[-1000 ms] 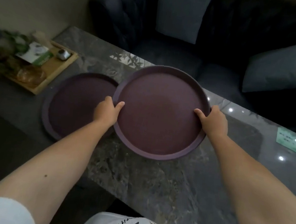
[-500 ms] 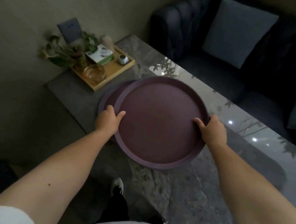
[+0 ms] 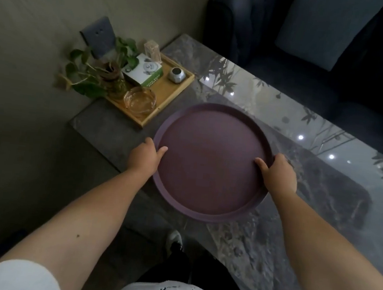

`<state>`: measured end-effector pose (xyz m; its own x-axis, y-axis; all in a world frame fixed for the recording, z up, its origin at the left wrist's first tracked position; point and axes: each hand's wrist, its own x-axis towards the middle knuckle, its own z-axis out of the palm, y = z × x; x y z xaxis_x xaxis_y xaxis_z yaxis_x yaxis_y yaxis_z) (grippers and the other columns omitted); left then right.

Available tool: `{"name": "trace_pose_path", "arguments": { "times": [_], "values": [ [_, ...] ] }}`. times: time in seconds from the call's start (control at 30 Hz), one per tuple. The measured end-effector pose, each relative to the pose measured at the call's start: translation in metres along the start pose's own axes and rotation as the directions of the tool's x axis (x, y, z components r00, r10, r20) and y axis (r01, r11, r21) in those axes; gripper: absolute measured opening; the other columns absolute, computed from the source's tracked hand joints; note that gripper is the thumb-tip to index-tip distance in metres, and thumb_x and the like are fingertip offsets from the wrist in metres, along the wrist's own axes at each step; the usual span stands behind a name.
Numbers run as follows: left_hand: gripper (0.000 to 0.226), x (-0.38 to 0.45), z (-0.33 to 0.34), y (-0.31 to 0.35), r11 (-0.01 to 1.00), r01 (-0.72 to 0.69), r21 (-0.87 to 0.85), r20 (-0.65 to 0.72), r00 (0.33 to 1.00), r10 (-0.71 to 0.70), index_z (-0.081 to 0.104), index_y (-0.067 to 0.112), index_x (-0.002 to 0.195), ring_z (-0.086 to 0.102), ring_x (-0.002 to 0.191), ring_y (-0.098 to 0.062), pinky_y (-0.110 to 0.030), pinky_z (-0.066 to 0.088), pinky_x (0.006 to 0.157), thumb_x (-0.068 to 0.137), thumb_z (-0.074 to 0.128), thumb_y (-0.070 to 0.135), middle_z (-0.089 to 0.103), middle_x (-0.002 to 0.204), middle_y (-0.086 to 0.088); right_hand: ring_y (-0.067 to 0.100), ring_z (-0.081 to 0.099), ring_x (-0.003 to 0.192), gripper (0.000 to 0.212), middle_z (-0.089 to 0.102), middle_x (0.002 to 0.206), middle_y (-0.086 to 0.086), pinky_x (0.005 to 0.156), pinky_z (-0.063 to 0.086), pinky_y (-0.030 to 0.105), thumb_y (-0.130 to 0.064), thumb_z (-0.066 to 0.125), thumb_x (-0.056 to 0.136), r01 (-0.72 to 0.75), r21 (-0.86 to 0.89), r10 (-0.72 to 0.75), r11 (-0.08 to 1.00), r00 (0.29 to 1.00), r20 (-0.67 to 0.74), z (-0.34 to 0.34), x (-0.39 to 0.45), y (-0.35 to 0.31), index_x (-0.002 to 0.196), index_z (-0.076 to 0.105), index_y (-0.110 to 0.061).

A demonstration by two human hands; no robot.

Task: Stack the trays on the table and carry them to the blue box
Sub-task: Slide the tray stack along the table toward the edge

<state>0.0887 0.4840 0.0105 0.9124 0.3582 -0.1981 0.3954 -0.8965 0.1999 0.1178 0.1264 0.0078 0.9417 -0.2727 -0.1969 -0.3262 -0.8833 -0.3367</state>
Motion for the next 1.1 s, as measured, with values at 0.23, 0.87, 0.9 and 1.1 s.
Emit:
{"name": "trace_pose_path", "arguments": {
  "times": [0.23,0.87,0.9,1.1],
  "values": [
    [0.044,0.016,0.017,-0.001,0.999,-0.015,0.029,0.028,1.0,0.014,0.044,0.012,0.09,0.045,0.053,-0.015,-0.028,0.029,0.041,0.09,0.045,0.056,0.046,0.067,0.001,0.041,0.06,0.093,0.055,0.063,0.102,0.021,0.067,0.04,0.041,-0.059,0.059,0.084,-0.006,-0.038,0.006,0.999,1.0,-0.005,0.015,0.013,-0.004,0.1,0.052,-0.006],
    [0.044,0.021,0.021,0.004,0.998,0.003,0.064,0.003,1.0,-0.003,0.046,0.012,0.093,0.052,0.056,-0.018,-0.031,0.04,0.043,0.092,0.04,0.056,0.055,0.076,-0.006,0.043,0.059,0.096,0.062,0.06,0.11,0.022,0.073,0.046,0.046,-0.062,0.055,0.085,-0.023,-0.045,0.023,0.999,1.0,-0.003,0.025,0.018,-0.003,0.109,0.052,-0.005],
    [0.044,0.021,0.021,0.004,0.998,0.006,0.067,0.0,1.0,-0.006,0.045,0.012,0.093,0.052,0.056,-0.018,-0.031,0.042,0.044,0.092,0.04,0.056,0.054,0.077,-0.006,0.043,0.058,0.097,0.063,0.059,0.111,0.022,0.074,0.046,0.047,-0.062,0.054,0.085,-0.026,-0.045,0.026,0.999,1.0,0.001,0.025,0.018,-0.003,0.11,0.052,-0.004],
    [0.046,0.023,0.025,0.004,0.999,0.034,0.01,-0.006,0.999,-0.033,0.046,0.011,0.098,0.052,0.063,-0.021,-0.033,0.04,0.047,0.092,0.04,0.056,0.054,0.088,-0.008,0.043,0.057,0.099,0.065,0.054,0.118,0.021,0.076,0.046,0.047,-0.063,0.053,0.085,-0.029,-0.034,0.029,0.999,1.0,0.009,0.028,0.019,-0.001,0.116,0.051,-0.006]
  ]
}}
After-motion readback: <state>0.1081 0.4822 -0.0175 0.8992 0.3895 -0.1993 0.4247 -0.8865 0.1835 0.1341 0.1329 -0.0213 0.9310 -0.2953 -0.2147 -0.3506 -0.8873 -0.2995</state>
